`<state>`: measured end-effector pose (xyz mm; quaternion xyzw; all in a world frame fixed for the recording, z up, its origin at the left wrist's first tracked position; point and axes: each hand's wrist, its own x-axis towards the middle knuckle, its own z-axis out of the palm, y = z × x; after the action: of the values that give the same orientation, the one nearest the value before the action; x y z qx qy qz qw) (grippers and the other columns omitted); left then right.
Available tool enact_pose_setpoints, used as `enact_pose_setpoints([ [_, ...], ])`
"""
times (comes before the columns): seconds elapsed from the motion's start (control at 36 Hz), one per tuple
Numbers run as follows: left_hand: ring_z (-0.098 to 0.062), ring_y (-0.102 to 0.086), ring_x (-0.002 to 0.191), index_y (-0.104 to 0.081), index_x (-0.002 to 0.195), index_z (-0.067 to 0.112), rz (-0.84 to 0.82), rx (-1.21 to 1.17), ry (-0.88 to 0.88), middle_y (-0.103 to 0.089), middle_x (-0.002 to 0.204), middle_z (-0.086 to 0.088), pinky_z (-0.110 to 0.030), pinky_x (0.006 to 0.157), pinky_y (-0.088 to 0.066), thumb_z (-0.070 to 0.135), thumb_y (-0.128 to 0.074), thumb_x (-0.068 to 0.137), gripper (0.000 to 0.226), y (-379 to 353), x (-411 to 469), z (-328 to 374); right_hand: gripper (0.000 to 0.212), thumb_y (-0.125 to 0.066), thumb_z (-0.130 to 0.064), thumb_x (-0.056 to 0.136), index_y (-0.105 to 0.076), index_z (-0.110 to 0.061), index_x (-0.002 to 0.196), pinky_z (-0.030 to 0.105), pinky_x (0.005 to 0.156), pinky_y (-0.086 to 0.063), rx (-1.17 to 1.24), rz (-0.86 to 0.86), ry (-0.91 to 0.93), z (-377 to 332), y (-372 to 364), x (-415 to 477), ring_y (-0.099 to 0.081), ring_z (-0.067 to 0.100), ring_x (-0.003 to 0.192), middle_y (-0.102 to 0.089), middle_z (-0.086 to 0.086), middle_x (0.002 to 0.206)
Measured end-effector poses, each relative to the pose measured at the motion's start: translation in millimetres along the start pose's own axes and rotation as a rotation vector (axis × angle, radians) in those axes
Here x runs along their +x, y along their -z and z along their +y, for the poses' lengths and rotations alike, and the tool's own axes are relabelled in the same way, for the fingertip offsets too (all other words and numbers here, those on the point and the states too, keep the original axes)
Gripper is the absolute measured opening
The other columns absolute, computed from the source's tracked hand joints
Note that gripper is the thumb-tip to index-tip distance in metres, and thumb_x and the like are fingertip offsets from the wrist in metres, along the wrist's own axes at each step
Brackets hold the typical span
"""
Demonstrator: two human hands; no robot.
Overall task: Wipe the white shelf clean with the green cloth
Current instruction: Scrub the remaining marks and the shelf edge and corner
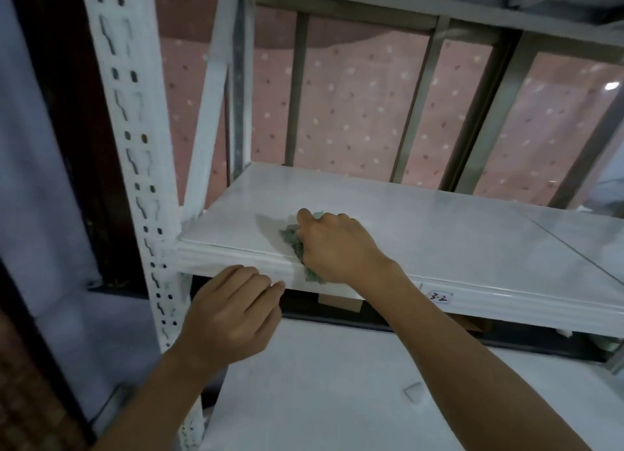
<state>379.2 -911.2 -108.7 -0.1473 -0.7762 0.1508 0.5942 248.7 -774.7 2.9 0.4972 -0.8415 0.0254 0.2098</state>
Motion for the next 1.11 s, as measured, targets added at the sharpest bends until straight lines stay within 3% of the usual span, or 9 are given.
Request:
enact_pose_setpoints([
  [0.17, -0.033, -0.067, 0.064, -0.081, 0.084, -0.002, -0.045, -0.008, 0.060, -0.074, 0.077, -0.014, -0.041, 0.065, -0.059, 0.001, -0.076, 0.084, 0.006, 25, -16, -24, 0.024, -0.046, -0.015, 0.088, -0.047, -0.006, 0.111, 0.030, 0.047, -0.016, 0.025, 0.045, 0.076, -53, -9, 33, -0.028, 0.020, 0.051, -0.034, 0.001, 0.065],
  [0.33, -0.031, -0.066, 0.064, -0.081, 0.082, -0.001, -0.045, 0.049, 0.100, -0.073, 0.076, -0.012, -0.038, 0.063, -0.056, 0.003, -0.069, 0.090, 0.015, 49, -24, -40, 0.034, -0.049, -0.017, 0.090, -0.048, -0.004, 0.122, 0.030, 0.048, -0.012, 0.032, 0.088, 0.173, -90, -13, 53, -0.039, 0.026, 0.064, -0.062, 0.015, 0.090],
  [0.5, -0.031, -0.065, 0.060, -0.079, 0.077, -0.001, -0.042, 0.076, 0.069, -0.072, 0.073, -0.012, -0.036, 0.058, -0.057, 0.000, -0.067, 0.090, 0.017, 61, -17, -44, 0.034, -0.052, -0.014, 0.087, -0.050, -0.002, 0.119, 0.032, 0.051, -0.022, 0.019, 0.119, 0.220, -119, -13, 65, -0.036, 0.027, 0.058, -0.062, 0.016, 0.089],
  [0.61, -0.028, -0.061, 0.060, -0.078, 0.075, 0.002, -0.049, 0.044, 0.150, -0.069, 0.070, -0.009, -0.037, 0.056, -0.055, 0.000, -0.069, 0.084, 0.013, 64, -20, -46, 0.025, -0.056, -0.016, 0.087, -0.050, -0.006, 0.109, 0.032, 0.050, -0.026, 0.009, 0.117, 0.261, -125, -15, 67, -0.026, 0.022, 0.048, -0.059, 0.013, 0.090],
  [0.69, -0.029, -0.060, 0.056, -0.078, 0.076, 0.001, -0.056, 0.040, 0.149, -0.068, 0.067, -0.009, -0.036, 0.055, -0.053, 0.000, -0.070, 0.085, 0.012, 68, -19, -47, 0.027, -0.060, -0.014, 0.086, -0.051, -0.005, 0.110, 0.028, 0.045, -0.015, 0.004, 0.082, 0.415, -116, -9, 59, -0.022, 0.019, 0.044, -0.061, 0.014, 0.087],
  [0.81, -0.028, -0.060, 0.054, -0.077, 0.071, 0.004, -0.033, 0.020, 0.115, -0.067, 0.065, -0.009, -0.036, 0.055, -0.053, 0.001, -0.070, 0.083, 0.014, 74, -10, -46, 0.030, -0.064, -0.018, 0.084, -0.056, -0.007, 0.110, 0.028, 0.051, -0.027, -0.020, -0.014, 0.674, -107, 6, 40, -0.037, 0.020, 0.055, -0.062, 0.007, 0.082],
  [0.86, -0.028, -0.059, 0.052, -0.076, 0.069, 0.004, -0.030, 0.015, 0.087, -0.066, 0.063, -0.008, -0.036, 0.052, -0.053, 0.000, -0.069, 0.082, 0.015, 75, -5, -43, 0.026, -0.064, -0.022, 0.085, -0.053, -0.010, 0.106, 0.028, 0.051, -0.025, -0.040, -0.034, 0.716, -101, 8, 34, -0.039, 0.021, 0.056, -0.061, 0.006, 0.080],
  [1.0, -0.027, -0.056, 0.052, -0.073, 0.070, 0.003, -0.045, 0.042, 0.119, -0.063, 0.063, -0.008, -0.036, 0.048, -0.051, 0.002, -0.067, 0.087, 0.018, 68, 4, -41, 0.025, -0.063, -0.028, 0.089, -0.052, -0.010, 0.104, 0.030, 0.047, -0.031, -0.063, 0.050, 0.639, -62, 7, 25, -0.043, 0.027, 0.047, -0.060, 0.006, 0.072],
  [1.11, -0.028, -0.062, 0.063, -0.071, 0.073, 0.005, -0.099, 0.059, 0.135, -0.067, 0.071, -0.009, -0.040, 0.059, -0.057, 0.005, -0.069, 0.094, 0.022, 45, 11, -38, 0.030, -0.056, -0.013, 0.085, -0.046, -0.009, 0.113, 0.032, 0.047, -0.036, -0.050, 0.060, 0.447, -19, 8, 17, -0.043, 0.027, 0.049, -0.061, 0.006, 0.070],
])
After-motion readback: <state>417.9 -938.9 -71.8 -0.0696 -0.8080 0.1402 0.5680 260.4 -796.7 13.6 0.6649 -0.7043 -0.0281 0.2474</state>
